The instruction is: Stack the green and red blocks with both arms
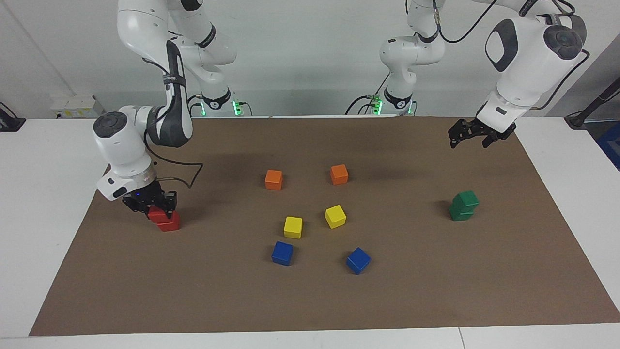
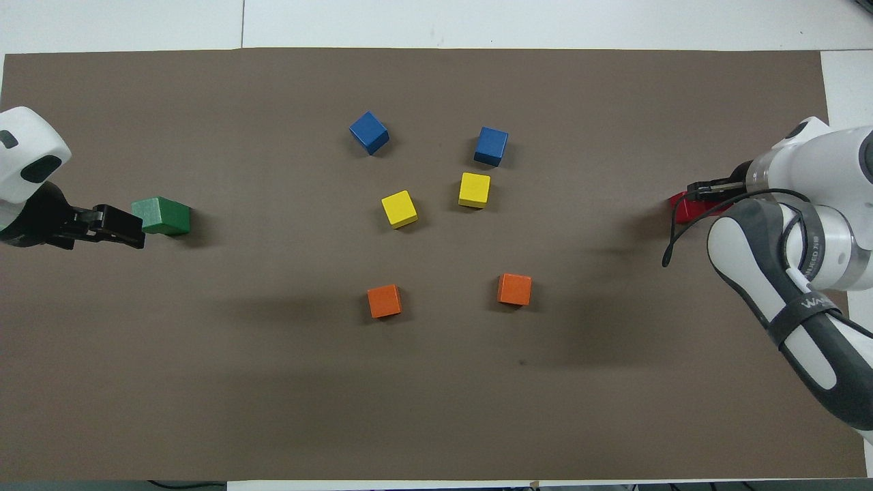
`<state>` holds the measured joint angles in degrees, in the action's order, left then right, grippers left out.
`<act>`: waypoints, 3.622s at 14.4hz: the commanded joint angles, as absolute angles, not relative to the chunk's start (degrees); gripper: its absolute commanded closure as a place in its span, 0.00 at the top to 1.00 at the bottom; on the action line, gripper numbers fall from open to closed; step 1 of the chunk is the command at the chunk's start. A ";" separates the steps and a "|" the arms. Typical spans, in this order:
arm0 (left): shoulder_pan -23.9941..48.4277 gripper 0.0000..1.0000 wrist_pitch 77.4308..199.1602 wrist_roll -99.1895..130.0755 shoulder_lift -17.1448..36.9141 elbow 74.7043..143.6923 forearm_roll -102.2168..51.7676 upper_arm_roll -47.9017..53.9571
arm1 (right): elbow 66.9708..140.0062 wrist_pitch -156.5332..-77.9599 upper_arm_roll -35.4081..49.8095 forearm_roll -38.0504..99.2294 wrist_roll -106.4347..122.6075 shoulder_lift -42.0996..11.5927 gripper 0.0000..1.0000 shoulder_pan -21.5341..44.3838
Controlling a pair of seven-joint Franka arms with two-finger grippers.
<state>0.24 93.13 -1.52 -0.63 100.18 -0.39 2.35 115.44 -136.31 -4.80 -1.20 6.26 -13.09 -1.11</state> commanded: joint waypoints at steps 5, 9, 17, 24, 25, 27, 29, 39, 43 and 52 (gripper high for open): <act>-0.44 1.00 93.17 -0.88 -1.76 100.37 -1.41 2.46 | 116.64 -138.52 -4.48 -0.97 5.01 -12.39 1.00 -1.14; -0.53 1.00 92.99 -1.14 -1.76 99.76 -1.14 2.55 | 106.74 -122.14 -4.48 -1.05 3.79 -11.60 1.00 0.35; -0.70 1.00 92.37 -0.88 -1.49 97.21 0.09 5.18 | 97.56 -101.00 -3.87 -1.14 3.96 0.52 1.00 4.31; -0.70 1.00 91.49 -0.97 -0.88 94.31 -0.09 5.01 | 92.99 -88.85 -3.78 -1.14 3.96 1.14 1.00 4.22; -0.70 1.00 91.41 -0.97 -0.88 94.31 -0.09 5.10 | 93.08 -89.38 -3.69 -1.06 4.04 1.06 1.00 4.04; -0.79 1.00 90.97 -0.97 -0.79 94.13 -0.17 5.10 | 92.99 -89.47 1.02 -1.05 4.04 1.05 1.00 -0.67; -0.97 1.00 90.53 -0.88 -0.79 93.43 -0.18 5.19 | 92.99 -89.47 2.64 -1.05 3.96 1.05 1.00 -2.46; -0.97 1.00 90.79 -0.79 -0.79 93.60 -0.26 5.19 | 93.16 -90.26 -5.45 -1.32 3.96 1.05 1.00 5.45; -0.97 1.00 91.05 -0.79 -0.79 93.78 -0.26 5.19 | 93.08 -90.18 -5.45 -1.14 3.96 1.05 1.00 5.45; -0.97 1.00 91.23 -0.70 -0.88 93.87 -0.18 5.36 | 93.08 -89.74 -5.19 -1.23 3.96 1.05 1.00 4.75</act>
